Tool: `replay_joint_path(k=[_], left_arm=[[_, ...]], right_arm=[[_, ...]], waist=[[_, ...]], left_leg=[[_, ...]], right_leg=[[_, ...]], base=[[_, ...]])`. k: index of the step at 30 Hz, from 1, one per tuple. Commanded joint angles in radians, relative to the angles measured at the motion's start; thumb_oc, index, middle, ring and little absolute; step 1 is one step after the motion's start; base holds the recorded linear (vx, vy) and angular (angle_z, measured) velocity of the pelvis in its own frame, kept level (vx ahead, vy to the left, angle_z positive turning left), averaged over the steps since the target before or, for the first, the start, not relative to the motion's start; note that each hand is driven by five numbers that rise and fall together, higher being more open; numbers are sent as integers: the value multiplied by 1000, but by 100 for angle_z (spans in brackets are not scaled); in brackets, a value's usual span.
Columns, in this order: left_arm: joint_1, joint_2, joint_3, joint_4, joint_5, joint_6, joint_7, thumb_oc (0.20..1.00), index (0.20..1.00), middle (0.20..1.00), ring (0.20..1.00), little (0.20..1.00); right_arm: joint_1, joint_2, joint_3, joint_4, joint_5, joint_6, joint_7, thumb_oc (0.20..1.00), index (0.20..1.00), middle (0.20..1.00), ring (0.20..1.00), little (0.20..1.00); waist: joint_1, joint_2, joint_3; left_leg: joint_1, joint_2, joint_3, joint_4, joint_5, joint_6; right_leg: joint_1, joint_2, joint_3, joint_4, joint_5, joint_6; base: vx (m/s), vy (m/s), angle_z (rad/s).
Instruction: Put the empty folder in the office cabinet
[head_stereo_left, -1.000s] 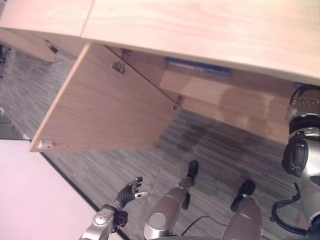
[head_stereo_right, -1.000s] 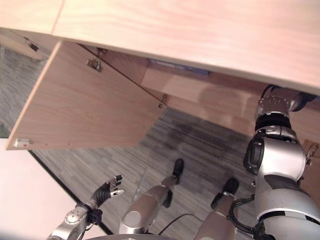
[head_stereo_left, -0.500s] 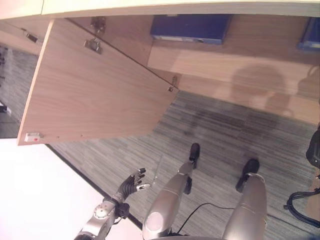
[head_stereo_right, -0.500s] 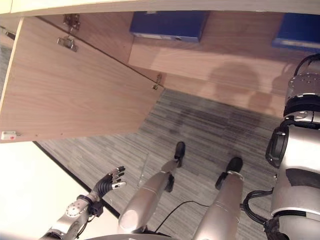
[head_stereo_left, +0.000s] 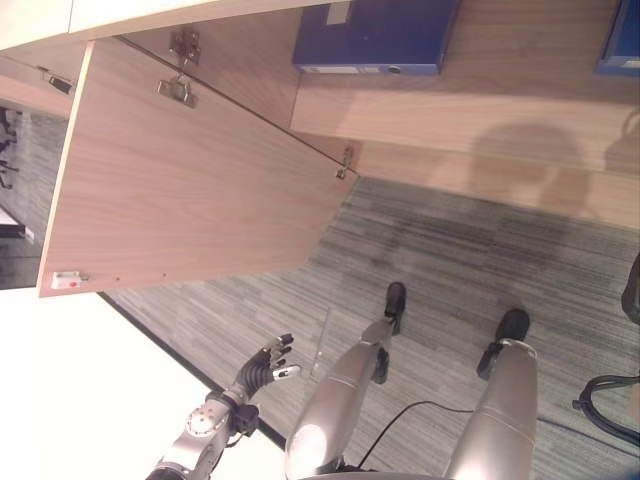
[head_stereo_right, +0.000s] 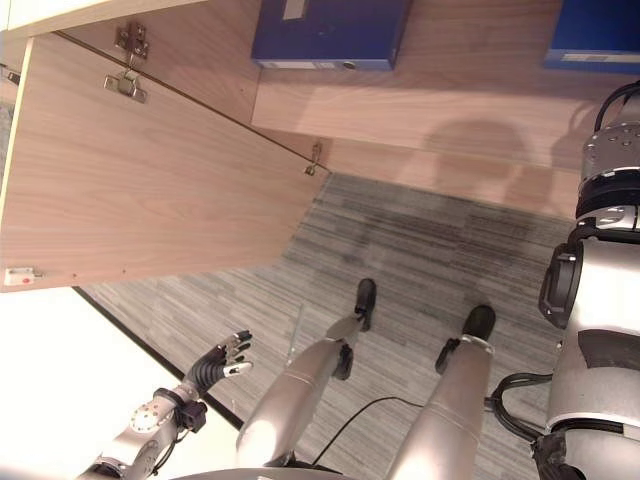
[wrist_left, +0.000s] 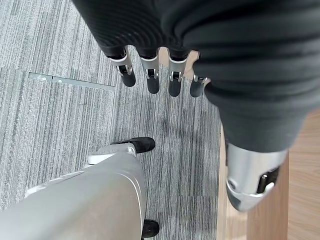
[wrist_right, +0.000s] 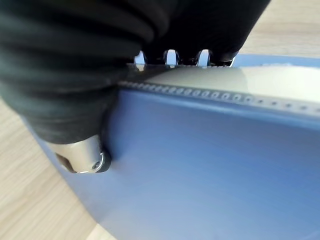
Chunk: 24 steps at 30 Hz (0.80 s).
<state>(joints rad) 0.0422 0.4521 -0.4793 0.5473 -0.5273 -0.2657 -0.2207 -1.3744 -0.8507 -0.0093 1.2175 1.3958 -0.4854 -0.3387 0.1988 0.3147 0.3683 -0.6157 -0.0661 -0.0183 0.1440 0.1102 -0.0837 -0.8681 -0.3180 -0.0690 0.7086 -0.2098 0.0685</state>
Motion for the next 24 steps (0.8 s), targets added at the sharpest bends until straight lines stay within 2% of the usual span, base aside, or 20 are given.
replay_joint_path(k=[1, 3, 4, 5, 6, 7, 8, 13, 14, 15, 19, 20, 24], left_arm=[[41, 38, 13, 47, -52, -4, -8, 1000, 1000, 1000, 1000, 1000], [46, 46, 18, 49, -55, -4, -9, 1000, 1000, 1000, 1000, 1000], [46, 51, 20, 52, -56, -4, -6, 1000, 1000, 1000, 1000, 1000], [48, 53, 22, 55, -56, -3, -5, 1000, 1000, 1000, 1000, 1000], [48, 52, 22, 56, -55, -2, -5, 1000, 1000, 1000, 1000, 1000], [50, 60, 19, 57, -52, -4, -3, 1000, 1000, 1000, 1000, 1000], [50, 63, 14, 56, -50, -3, -3, 1000, 1000, 1000, 1000, 1000], [54, 69, -10, 53, -26, 4, 17, 1000, 1000, 1000, 1000, 1000], [53, 73, -15, 56, -14, 5, 24, 1000, 1000, 1000, 1000, 1000], [50, 73, -19, 57, -5, 10, 32, 1000, 1000, 1000, 1000, 1000], [49, 66, -20, 64, 9, 14, 53, 1000, 1000, 1000, 1000, 1000], [52, 66, -20, 66, 14, 16, 57, 1000, 1000, 1000, 1000, 1000], [48, 51, -19, 76, 20, 16, 75, 1000, 1000, 1000, 1000, 1000]], right_arm=[[-48, -192, 66, -26, -64, -34, 8, 200, 200, 200, 200, 200], [-65, -200, 80, -21, -75, -29, 4, 200, 200, 200, 200, 200], [-94, -207, 109, -6, -92, -13, -2, 357, 357, 357, 357, 357], [-113, -214, 129, 12, -97, 2, -7, 1000, 1000, 1000, 1000, 1000], [-146, -222, 162, 37, -101, 22, -3, 1000, 1000, 1000, 1000, 1000], [-160, -230, 185, 63, -120, 46, -10, 1000, 1000, 1000, 1000, 1000], [-191, -237, 221, 91, -134, 75, -12, 1000, 1000, 1000, 1000, 1000], [-283, -246, 331, 204, -178, 179, -39, 1000, 1000, 1000, 1000, 1000], [-288, -247, 338, 227, -187, 195, -52, 1000, 1000, 1000, 1000, 1000], [-299, -243, 350, 246, -190, 213, -62, 1000, 1000, 1000, 1000, 1000], [-271, -220, 330, 265, -190, 244, -90, 1000, 1000, 1000, 1000, 1000], [-262, -213, 326, 271, -203, 252, -98, 1000, 1000, 1000, 1000, 1000], [-201, -182, 282, 298, -198, 283, -114, 1000, 1000, 1000, 1000, 1000]], waist=[[-36, 22, -14], [-37, 20, -18], [-35, 19, -22], [-35, 17, -24], [-36, 15, -32], [-35, 11, -29], [-34, 6, -39], [-35, 0, -50], [-35, 0, -45], [-35, -3, -54], [-38, -3, -54], [-38, -3, -48], [-40, -12, -47]], left_leg=[[78, 20, -6, 63, -164, -6], [85, 18, -7, 61, -163, -9], [91, 14, -10, 55, -159, -11], [95, 14, -10, 50, -157, -13], [109, 11, -18, 44, -176, -16], [103, 13, -13, 42, -156, -16], [114, 13, -19, 32, -171, -19], [135, 15, -28, -5, -156, -20], [130, 17, -22, -7, -135, -17], [147, 18, -30, -22, -150, -19], [170, 27, -35, -51, -143, -16], [167, 31, -32, -52, -123, -13], [195, 41, -40, -82, -117, -12]], right_leg=[[85, 53, 9, -36, -30, 63], [95, 49, 6, -41, -30, 61], [103, 50, 4, -47, -31, 60], [108, 49, 2, -49, -30, 60], [120, 50, 12, -45, -61, 64], [113, 45, 0, -48, -33, 58], [125, 47, 8, -54, -57, 63], [135, 48, -1, -61, -52, 60], [131, 45, -13, -67, -22, 56], [146, 48, -7, -70, -49, 60], [158, 52, -16, -83, -41, 61], [155, 51, -28, -92, -10, 56], [174, 57, -33, -114, -2, 60]], base=[[-3, -4, -4], [0, 0, 0], [0, 0, 0], [96, -30, -1], [0, 0, 0], [104, -40, -1], [0, 0, 0], [15, -6, 5], [0, 0, 0], [0, 0, 0], [8, -1, 1], [-79, 20, 1], [-20, 0, -2]])
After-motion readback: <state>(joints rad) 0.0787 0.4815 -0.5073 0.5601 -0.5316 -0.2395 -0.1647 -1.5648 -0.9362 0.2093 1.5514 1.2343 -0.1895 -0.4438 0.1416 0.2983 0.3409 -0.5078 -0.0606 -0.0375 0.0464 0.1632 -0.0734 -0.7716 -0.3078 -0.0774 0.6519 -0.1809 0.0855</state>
